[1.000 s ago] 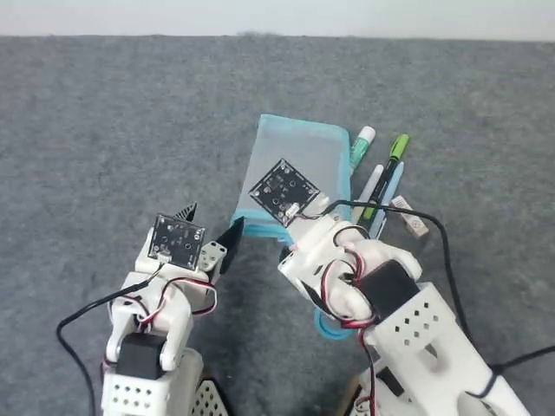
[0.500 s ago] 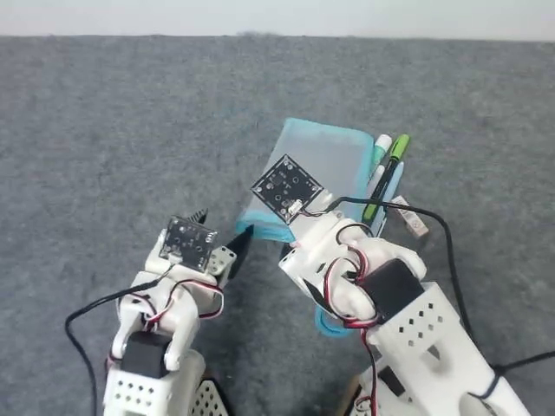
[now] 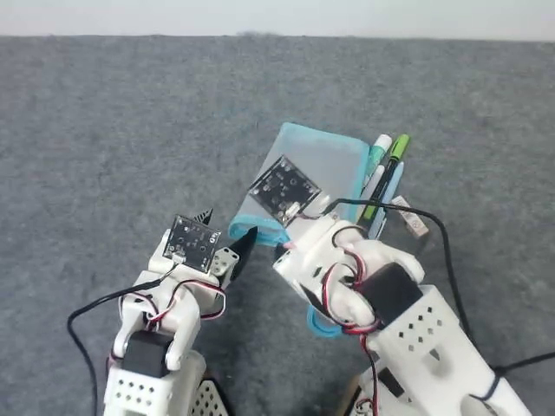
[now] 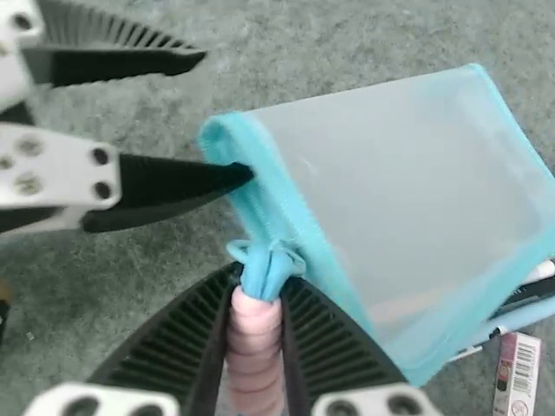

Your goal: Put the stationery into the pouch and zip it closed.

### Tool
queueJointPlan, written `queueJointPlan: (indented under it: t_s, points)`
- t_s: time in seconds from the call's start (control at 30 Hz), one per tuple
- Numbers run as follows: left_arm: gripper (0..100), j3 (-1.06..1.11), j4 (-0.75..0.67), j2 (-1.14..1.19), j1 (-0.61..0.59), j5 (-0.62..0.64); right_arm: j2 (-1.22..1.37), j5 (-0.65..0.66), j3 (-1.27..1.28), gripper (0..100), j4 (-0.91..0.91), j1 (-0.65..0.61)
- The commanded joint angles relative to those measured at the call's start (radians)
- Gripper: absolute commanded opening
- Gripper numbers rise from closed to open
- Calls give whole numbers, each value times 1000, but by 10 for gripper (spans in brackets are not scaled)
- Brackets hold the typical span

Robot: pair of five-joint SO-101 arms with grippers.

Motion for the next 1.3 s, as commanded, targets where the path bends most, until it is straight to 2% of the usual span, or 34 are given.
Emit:
queueJointPlan:
  t_s: [0.0, 0.2, 0.4, 0.6, 0.67, 0.9, 1.0, 1.07, 1.27]
  points:
    - [261, -19, -40, 0, 0, -8, -96, 32, -21, 6, 10, -50]
    - [261, -21, -40, -2, 0, -9, -197, 66, 15, 6, 35, -56]
    - [261, -12, -87, 2, -103, -8, -199, 92, 78, 6, 28, -59]
    - [259, 31, -95, 2, -46, -9, -200, 92, 75, 6, 28, -61]
    - [225, 33, -92, 2, -21, -9, -196, 92, 78, 6, 21, -61]
    - [8, 54, -95, -5, 21, -5, -189, 92, 109, 6, 7, -61]
    - [12, 54, -95, -5, 11, -2, -189, 92, 114, 6, 2, -61]
    - [12, 53, -95, -5, -15, 2, -188, 92, 115, 6, -7, -61]
    - [12, 8, -95, -5, -186, 123, -186, 94, 112, 6, -19, -53]
